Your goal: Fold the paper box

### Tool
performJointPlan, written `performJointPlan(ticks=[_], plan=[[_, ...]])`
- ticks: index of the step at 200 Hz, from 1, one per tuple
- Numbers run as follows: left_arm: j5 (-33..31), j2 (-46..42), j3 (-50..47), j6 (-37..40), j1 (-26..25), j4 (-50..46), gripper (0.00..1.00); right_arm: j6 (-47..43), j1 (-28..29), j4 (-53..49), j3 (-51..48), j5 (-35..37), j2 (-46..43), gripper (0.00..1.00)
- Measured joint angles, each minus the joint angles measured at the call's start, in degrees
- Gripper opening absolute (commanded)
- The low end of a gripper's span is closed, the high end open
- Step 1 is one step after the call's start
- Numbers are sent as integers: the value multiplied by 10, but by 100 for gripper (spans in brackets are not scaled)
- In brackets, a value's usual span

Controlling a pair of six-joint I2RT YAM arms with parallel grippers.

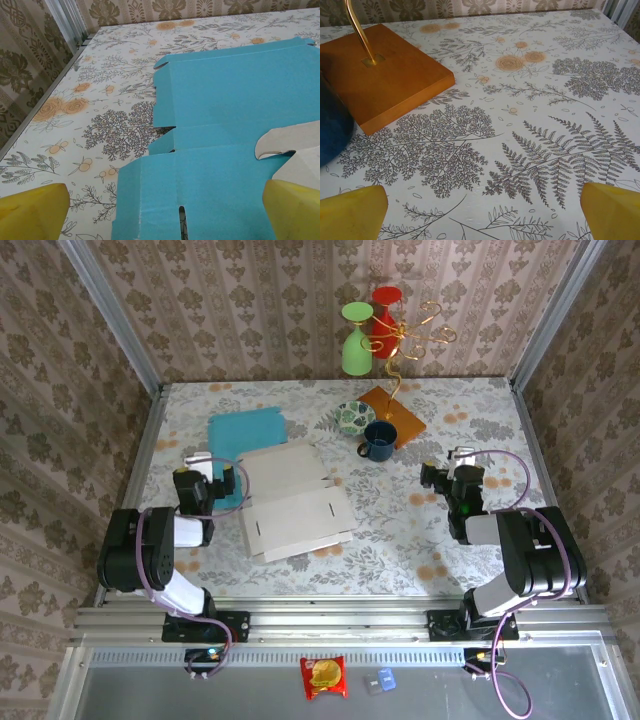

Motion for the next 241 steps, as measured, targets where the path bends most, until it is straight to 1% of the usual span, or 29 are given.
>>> performJointPlan(ticks=[209, 227, 241], plan=[[0, 0, -2, 0, 0, 0, 100, 0, 0, 9, -2, 0, -2, 100], [-18, -20, -21, 4, -10, 10, 100, 0, 3, 18, -17, 6, -23, 100], [-38, -59, -36, 10, -28, 4, 100, 0, 7, 18, -34, 16, -56, 100]])
